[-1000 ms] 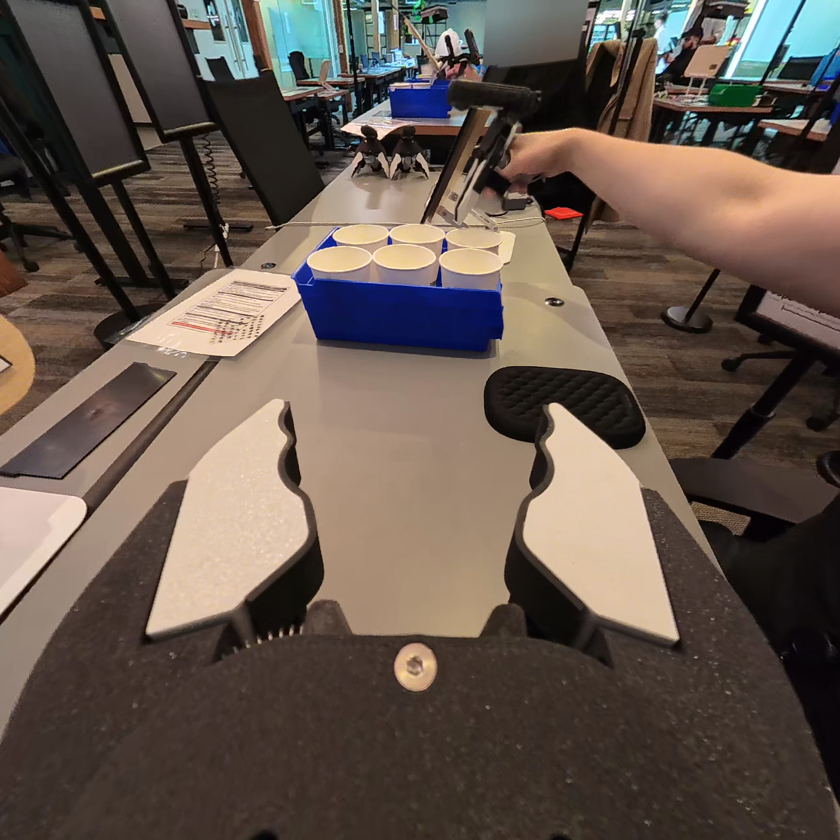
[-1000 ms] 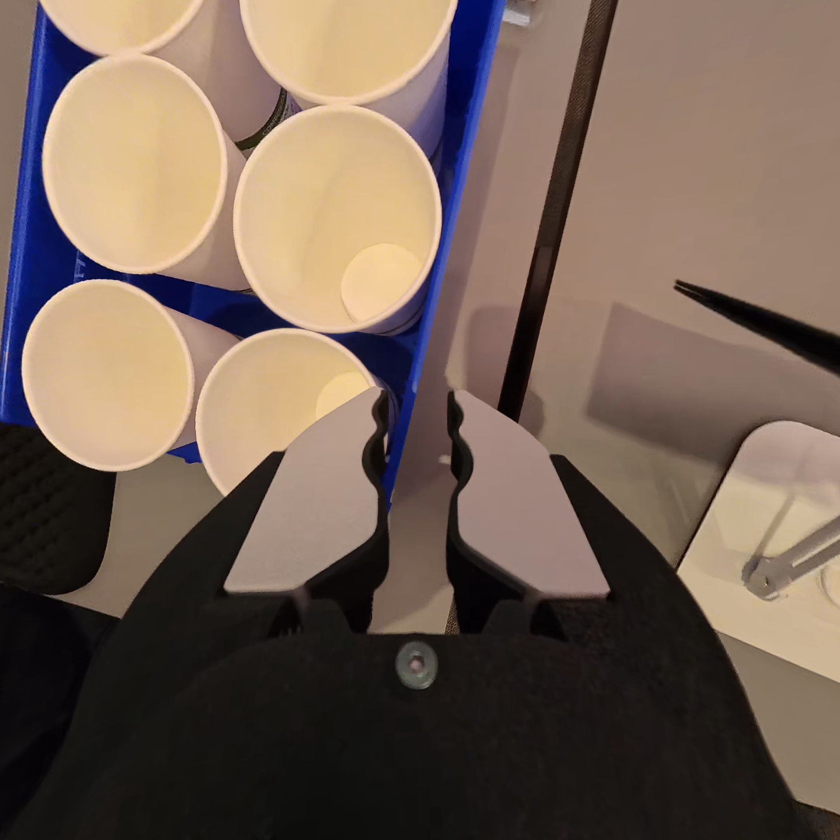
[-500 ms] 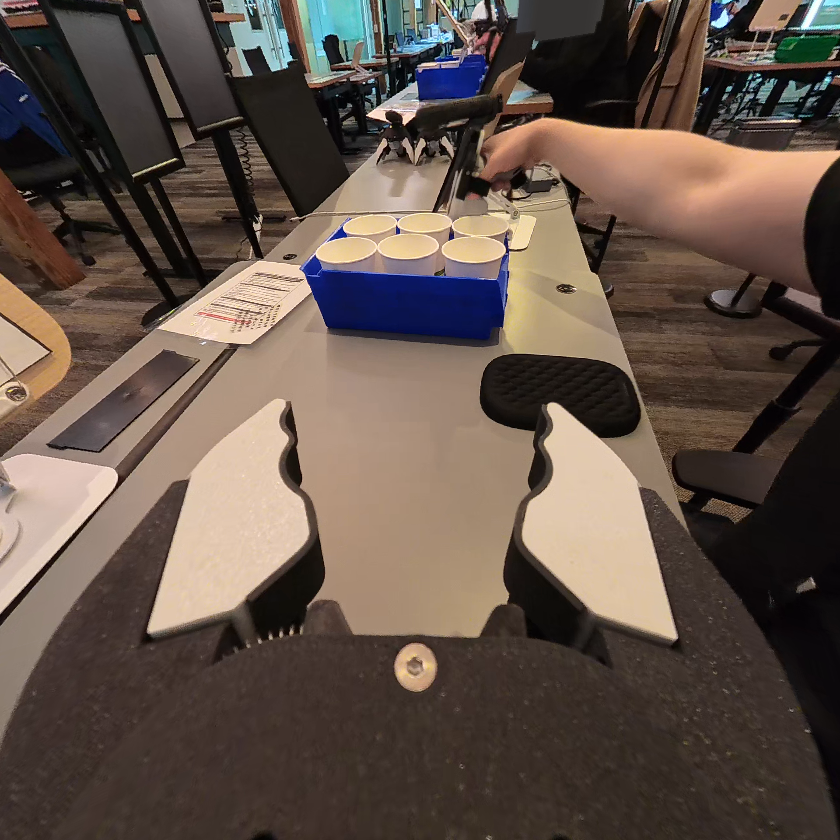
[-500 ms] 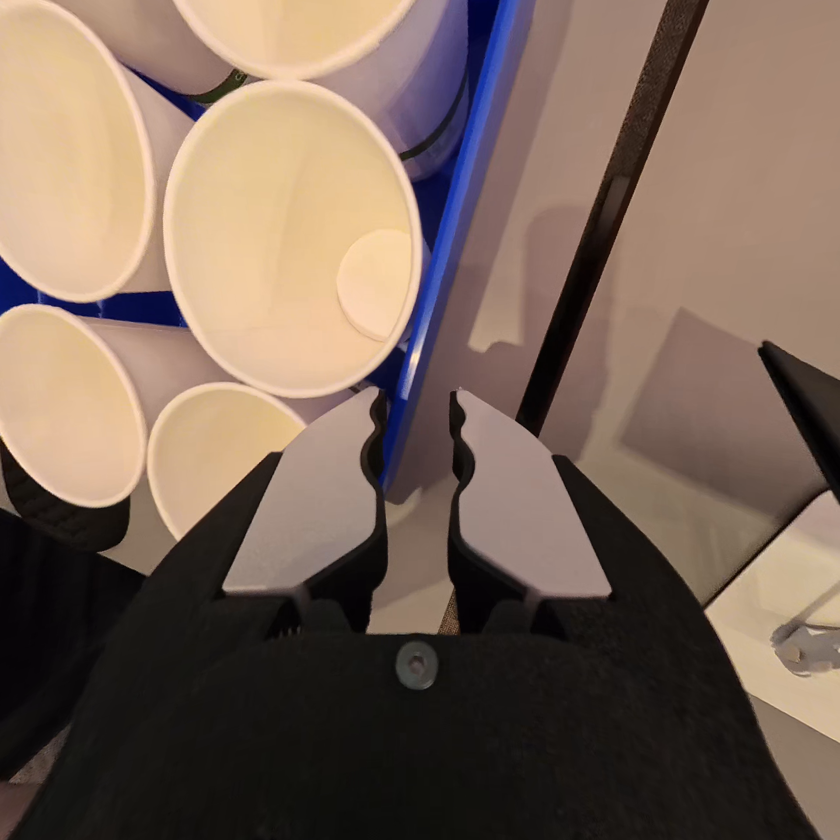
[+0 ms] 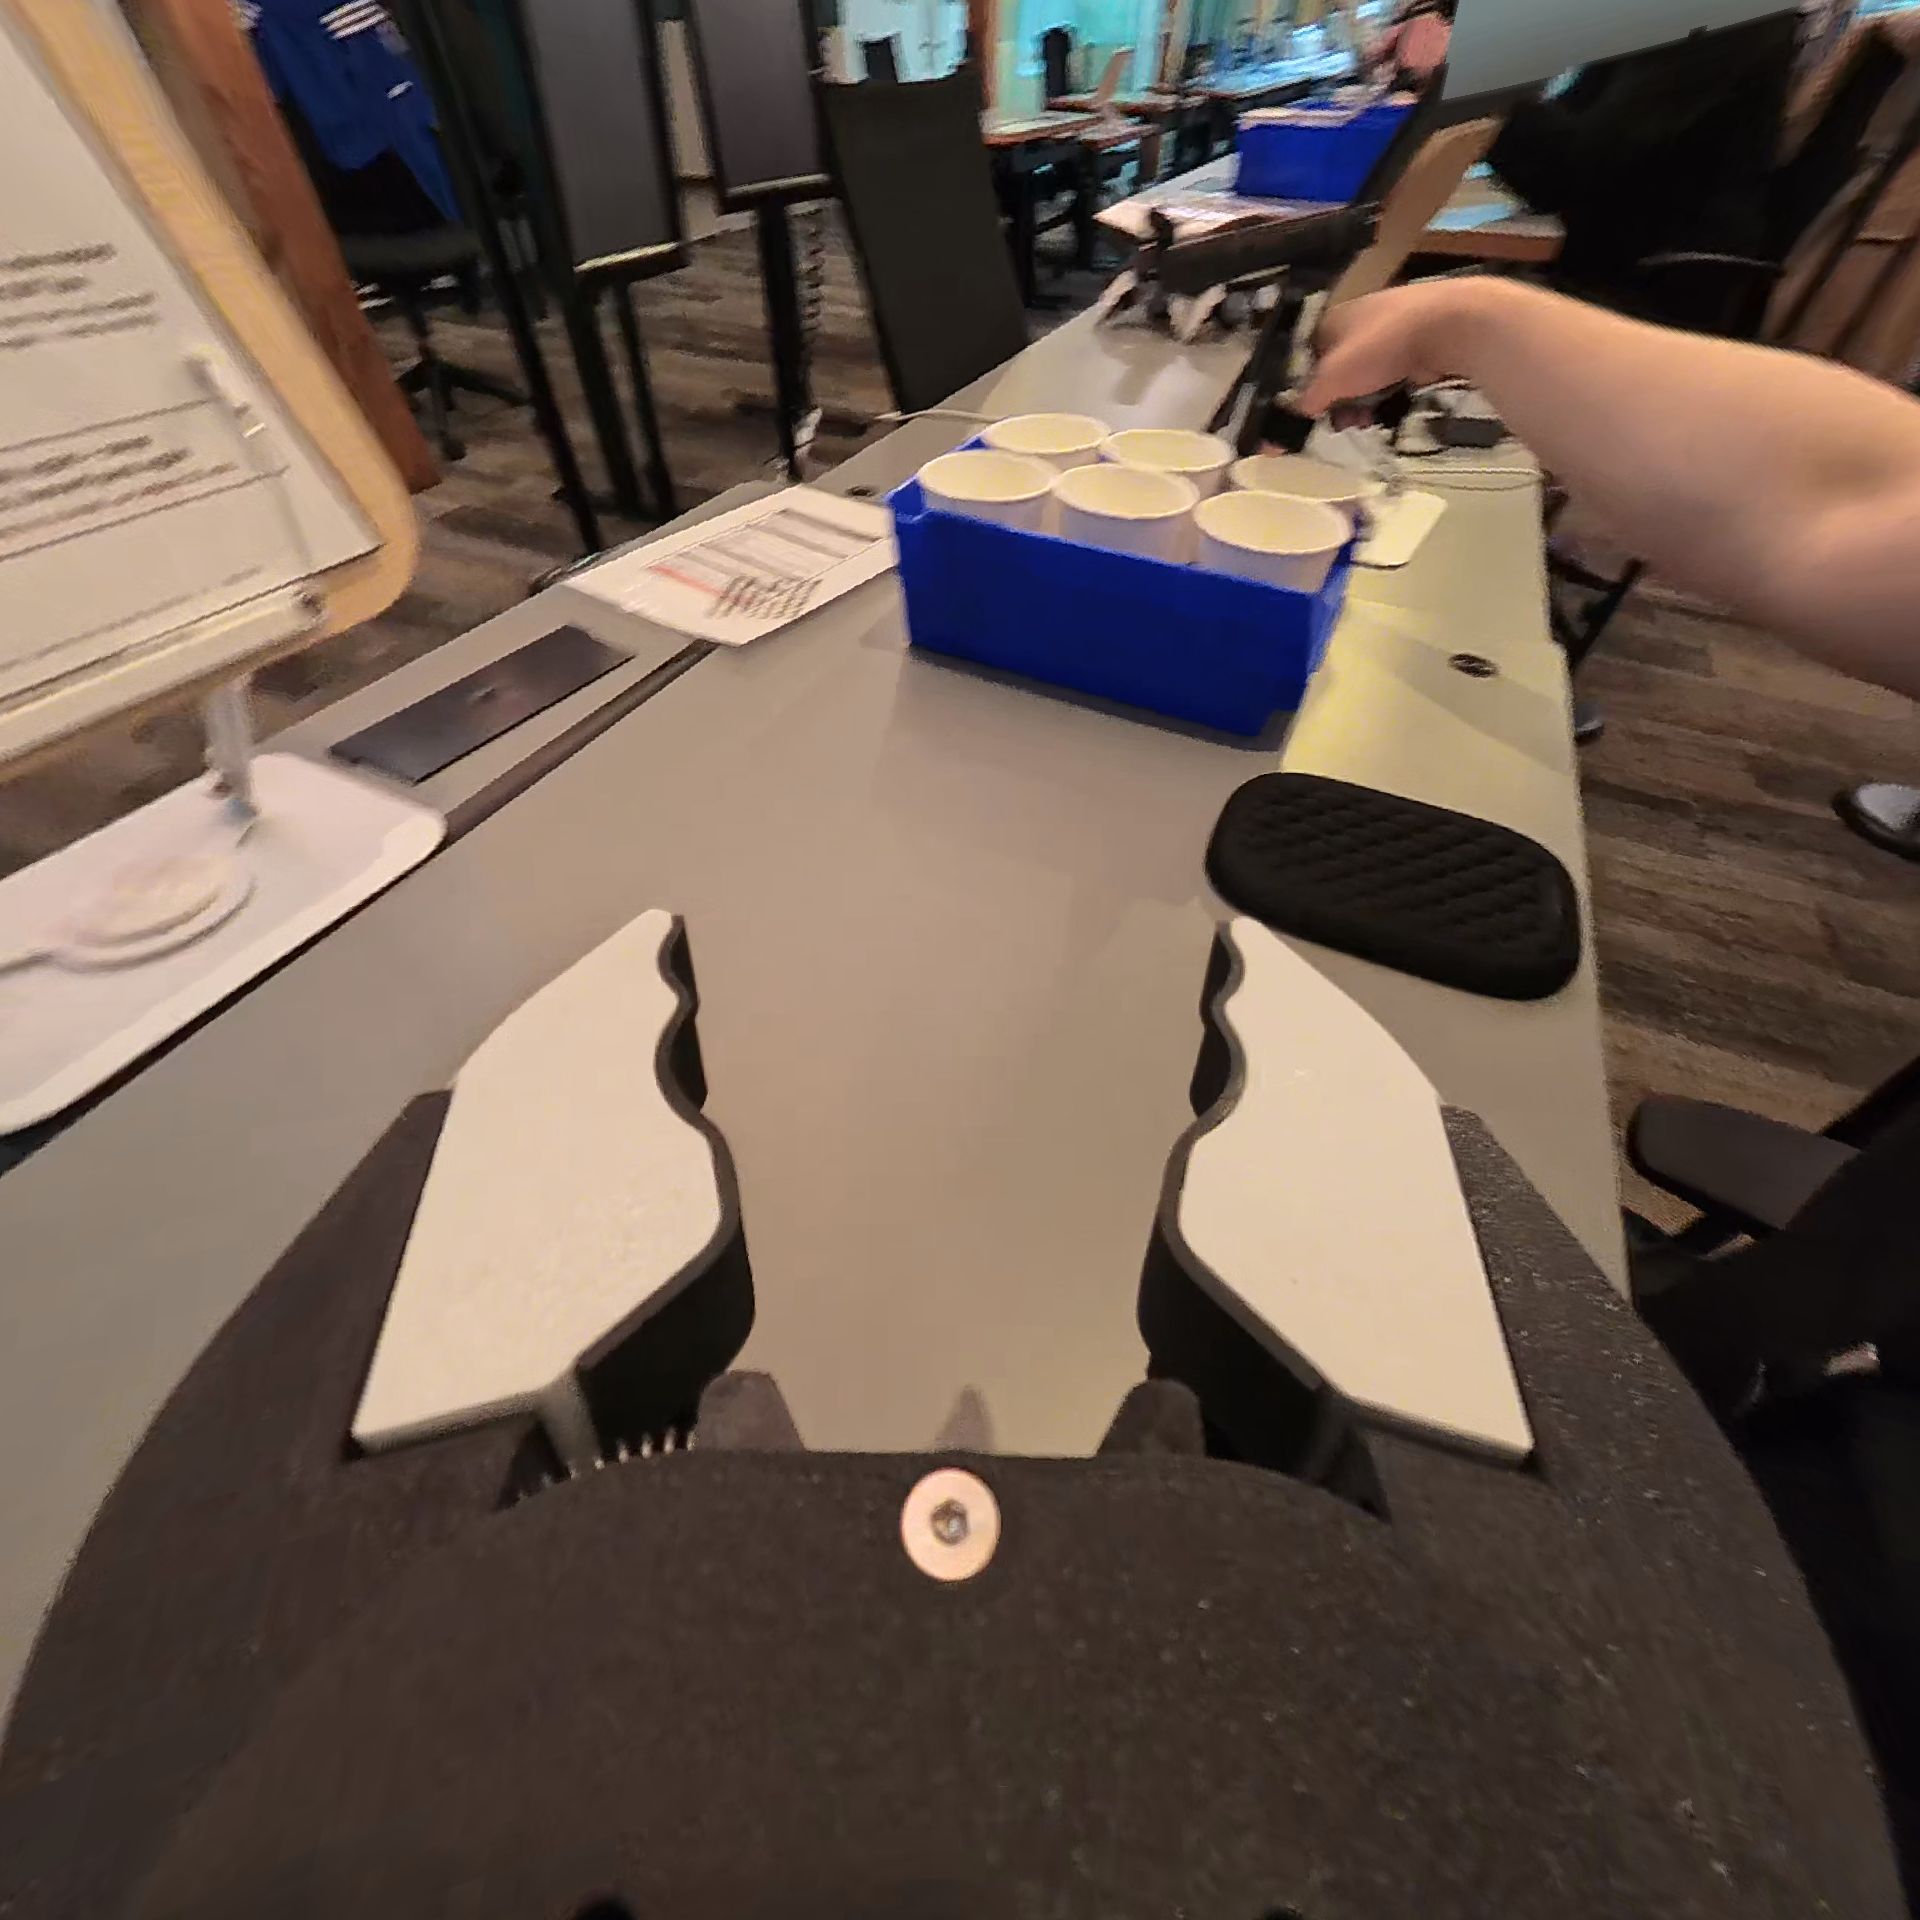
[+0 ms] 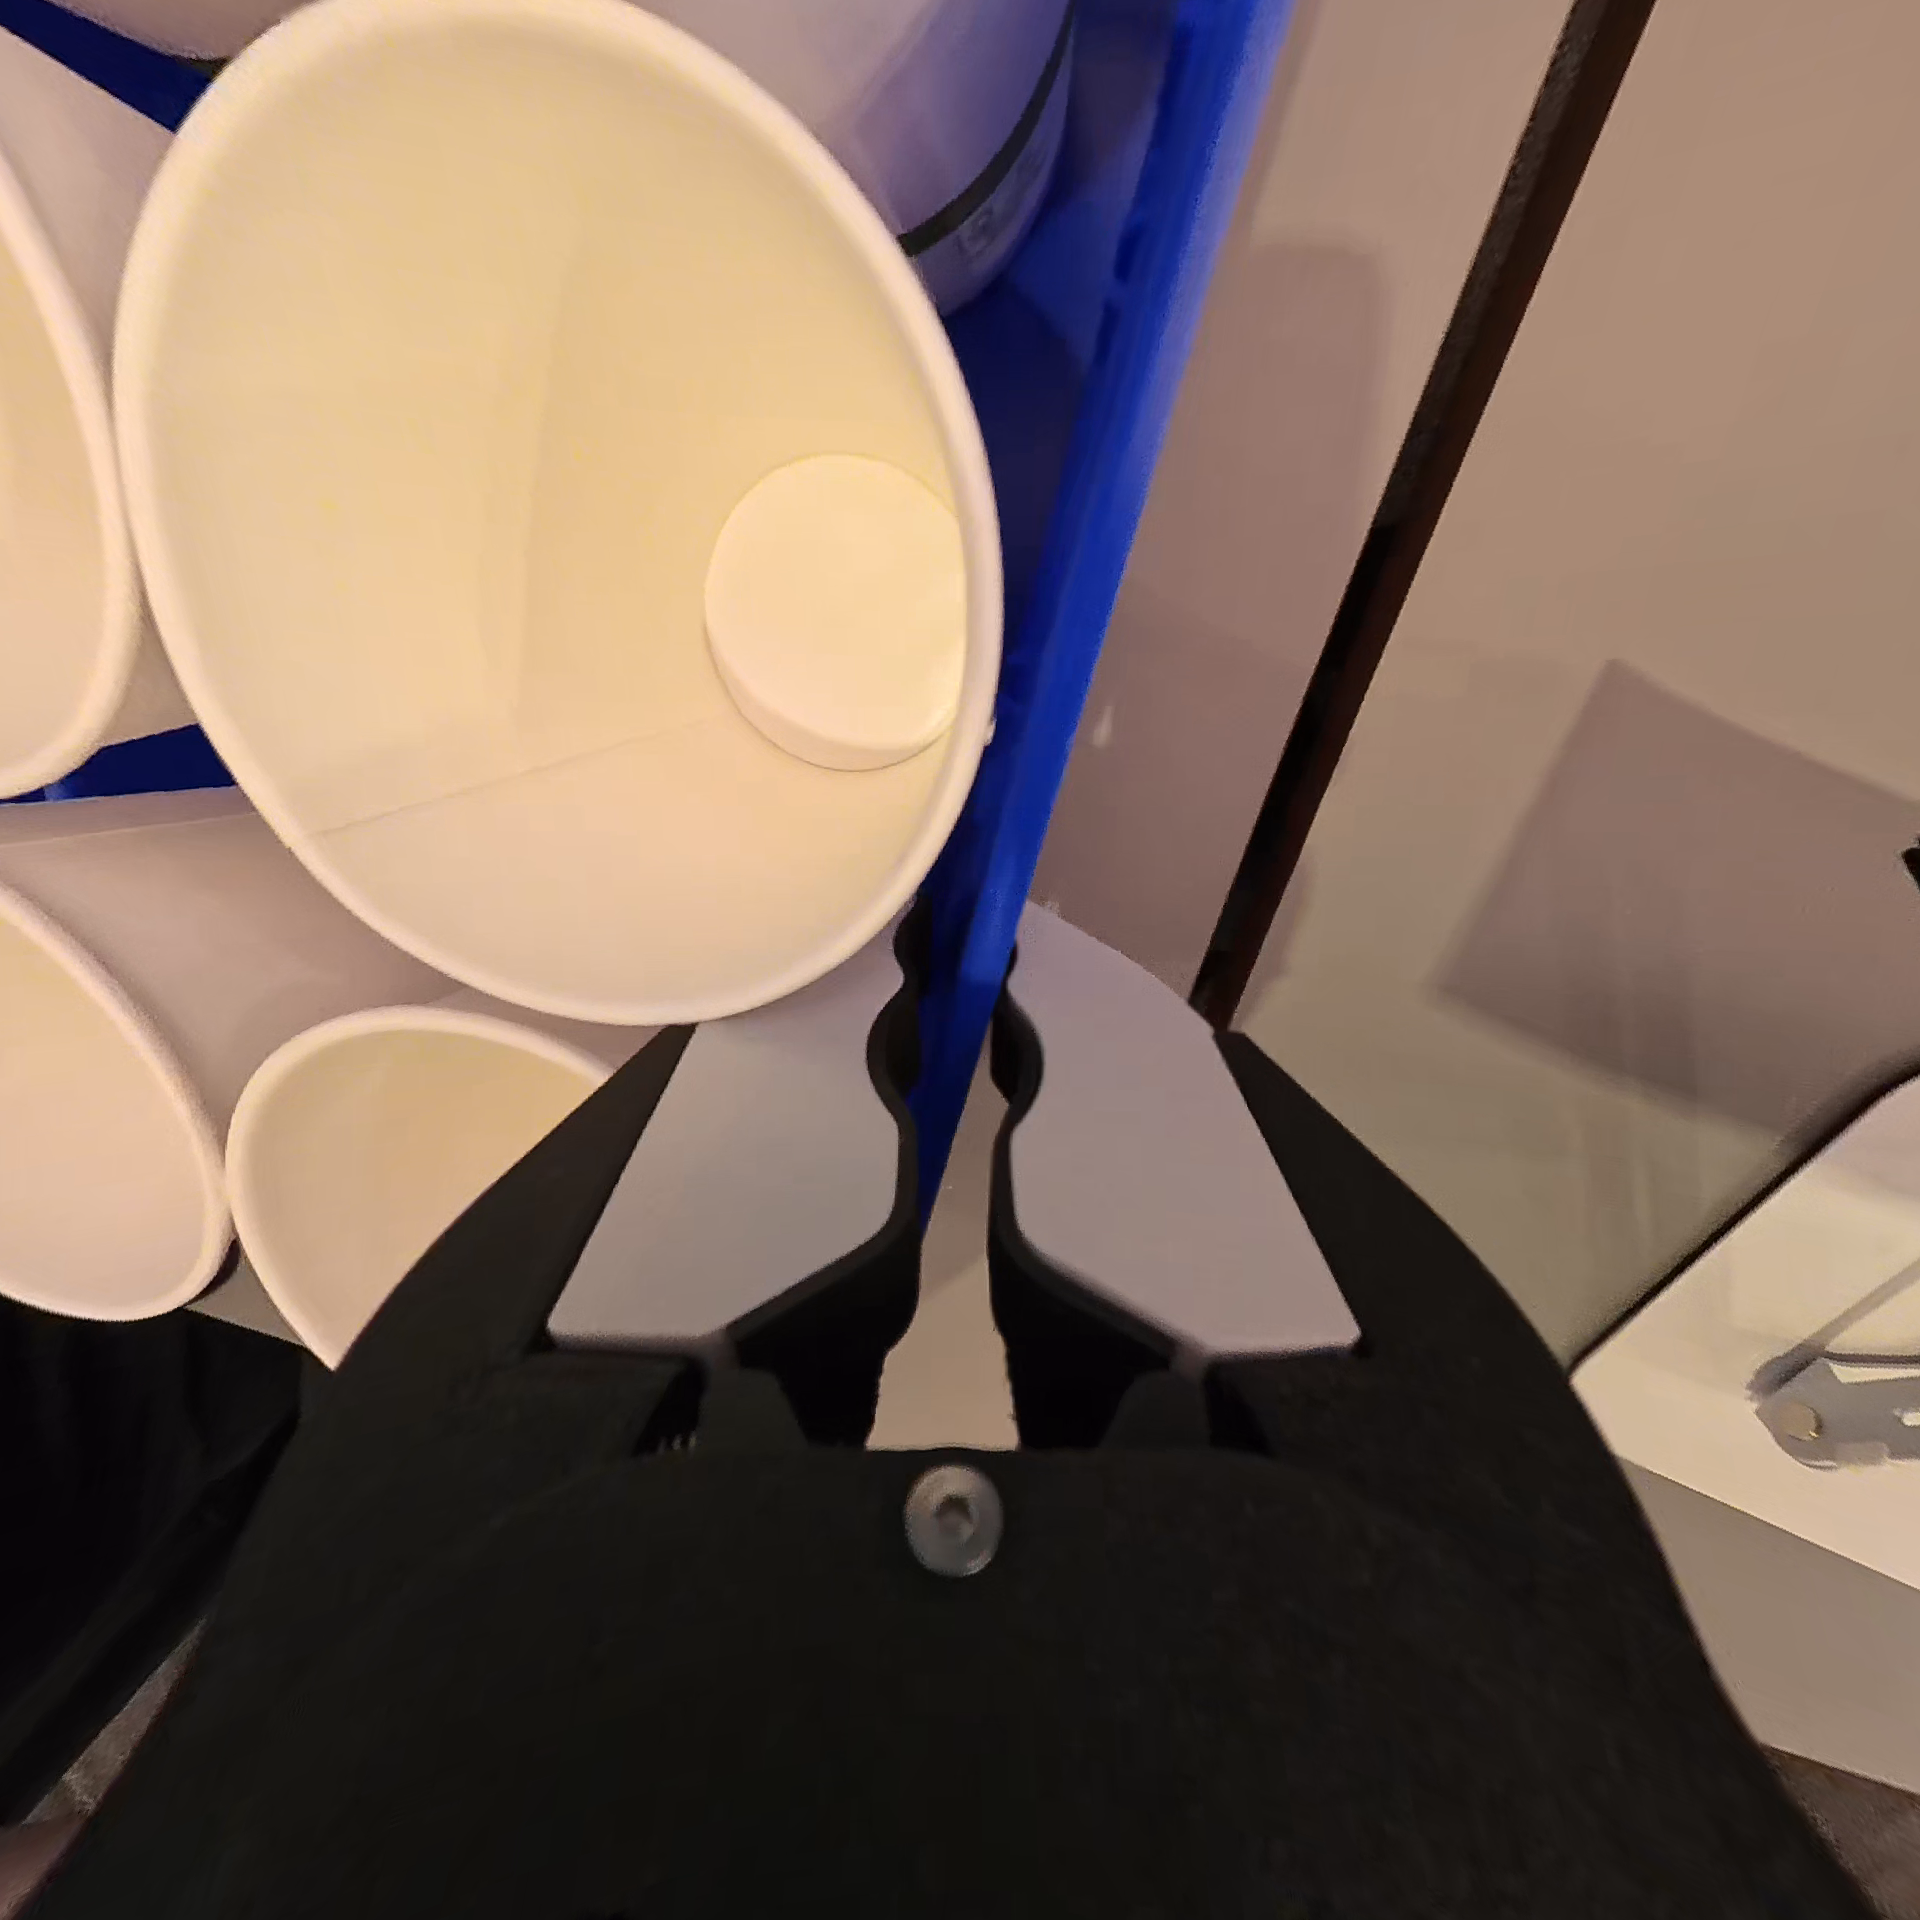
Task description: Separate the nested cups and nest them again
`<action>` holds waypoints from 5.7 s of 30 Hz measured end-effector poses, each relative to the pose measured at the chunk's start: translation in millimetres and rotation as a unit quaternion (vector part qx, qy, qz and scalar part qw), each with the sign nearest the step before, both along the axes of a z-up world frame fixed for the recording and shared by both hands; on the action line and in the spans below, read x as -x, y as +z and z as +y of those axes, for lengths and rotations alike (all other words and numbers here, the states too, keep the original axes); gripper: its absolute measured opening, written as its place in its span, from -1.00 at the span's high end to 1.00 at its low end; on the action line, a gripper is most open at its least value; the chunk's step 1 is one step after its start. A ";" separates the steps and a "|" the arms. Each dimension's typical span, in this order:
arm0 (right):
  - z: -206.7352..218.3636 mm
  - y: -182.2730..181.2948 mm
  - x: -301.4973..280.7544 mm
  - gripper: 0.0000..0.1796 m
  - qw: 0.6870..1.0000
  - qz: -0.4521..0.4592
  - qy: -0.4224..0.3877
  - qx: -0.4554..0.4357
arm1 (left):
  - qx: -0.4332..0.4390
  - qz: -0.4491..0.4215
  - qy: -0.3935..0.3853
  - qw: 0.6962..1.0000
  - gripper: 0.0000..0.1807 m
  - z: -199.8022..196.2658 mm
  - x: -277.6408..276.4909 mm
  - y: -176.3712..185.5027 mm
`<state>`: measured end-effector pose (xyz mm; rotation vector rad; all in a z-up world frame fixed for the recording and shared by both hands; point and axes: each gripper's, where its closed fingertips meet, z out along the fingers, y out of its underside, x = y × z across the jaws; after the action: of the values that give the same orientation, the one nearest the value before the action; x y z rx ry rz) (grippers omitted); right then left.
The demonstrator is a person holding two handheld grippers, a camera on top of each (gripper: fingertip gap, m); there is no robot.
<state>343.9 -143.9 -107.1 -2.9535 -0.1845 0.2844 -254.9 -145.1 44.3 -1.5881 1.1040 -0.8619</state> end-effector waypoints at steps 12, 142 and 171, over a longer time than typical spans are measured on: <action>0.1 -0.1 -0.2 0.93 1.000 -0.013 -0.027 0.001 | 0.021 0.202 0.492 0.847 0.29 76.9 262.7 -41.3; -0.6 7.9 89.8 0.94 0.986 0.099 -0.110 0.079 | 0.152 0.121 0.335 0.922 0.32 -3.5 103.6 -63.7; 113.7 161.4 589.3 0.94 0.970 0.053 0.227 0.074 | 0.157 0.041 0.482 0.861 0.34 -75.6 322.5 -69.9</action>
<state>-245.4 -30.2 54.4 -2.9944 -0.8647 0.5331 -577.5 -220.7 -25.7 -2.1390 0.0988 -0.2789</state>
